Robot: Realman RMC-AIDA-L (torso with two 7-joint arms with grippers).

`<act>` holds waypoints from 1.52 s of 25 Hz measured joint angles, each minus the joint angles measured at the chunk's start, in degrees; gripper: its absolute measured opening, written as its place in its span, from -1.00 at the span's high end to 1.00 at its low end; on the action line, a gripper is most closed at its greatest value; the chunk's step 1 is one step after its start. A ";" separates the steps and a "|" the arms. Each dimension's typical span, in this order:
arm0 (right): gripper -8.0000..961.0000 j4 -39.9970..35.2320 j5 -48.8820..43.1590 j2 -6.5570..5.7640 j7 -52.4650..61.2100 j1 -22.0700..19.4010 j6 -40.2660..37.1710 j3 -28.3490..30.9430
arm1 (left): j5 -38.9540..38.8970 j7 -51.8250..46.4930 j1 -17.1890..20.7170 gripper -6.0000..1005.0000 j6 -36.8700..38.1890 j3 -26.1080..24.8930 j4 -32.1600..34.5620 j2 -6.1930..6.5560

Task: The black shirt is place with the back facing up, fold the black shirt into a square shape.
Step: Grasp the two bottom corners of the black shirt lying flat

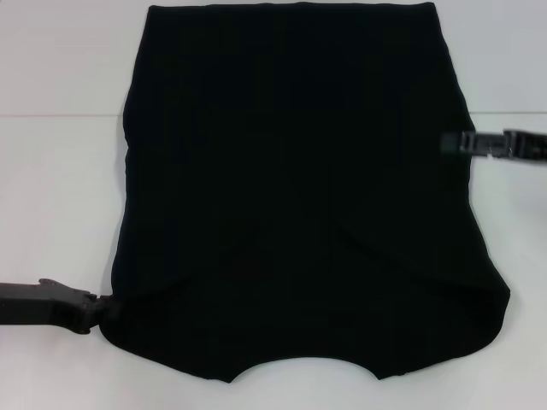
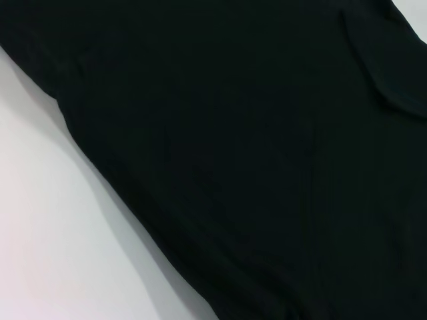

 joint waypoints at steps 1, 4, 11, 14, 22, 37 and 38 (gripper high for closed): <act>-0.87 -0.01 -1.34 -0.38 1.07 -0.16 -0.46 0.01 | -0.03 0.00 -0.02 0.85 0.06 0.00 0.00 0.01; -0.86 -0.11 -5.49 -1.92 4.76 -0.70 -3.02 0.16 | -0.25 -0.01 -0.07 0.91 0.63 -0.14 0.22 0.03; -0.83 -0.30 -11.21 -5.05 9.65 -3.18 -8.95 0.49 | -0.50 -0.01 0.29 0.93 0.68 -0.45 0.84 -0.10; -0.81 0.31 -13.61 -5.51 10.94 -4.07 -9.92 0.48 | -0.51 -0.01 0.34 0.92 0.39 -0.45 0.85 -0.12; -0.77 4.83 -17.69 -5.42 11.31 -3.44 -11.14 0.14 | -0.52 0.05 0.01 0.91 0.20 -0.28 0.64 -0.15; -0.44 9.00 -19.72 -4.57 12.65 -1.06 -7.28 -0.26 | -0.55 0.17 -0.14 0.89 -0.47 -0.23 0.71 -0.14; -0.40 8.96 -20.02 -4.40 12.66 -0.98 -7.27 -0.41 | -0.56 0.16 -0.16 0.89 -0.50 -0.21 0.71 -0.13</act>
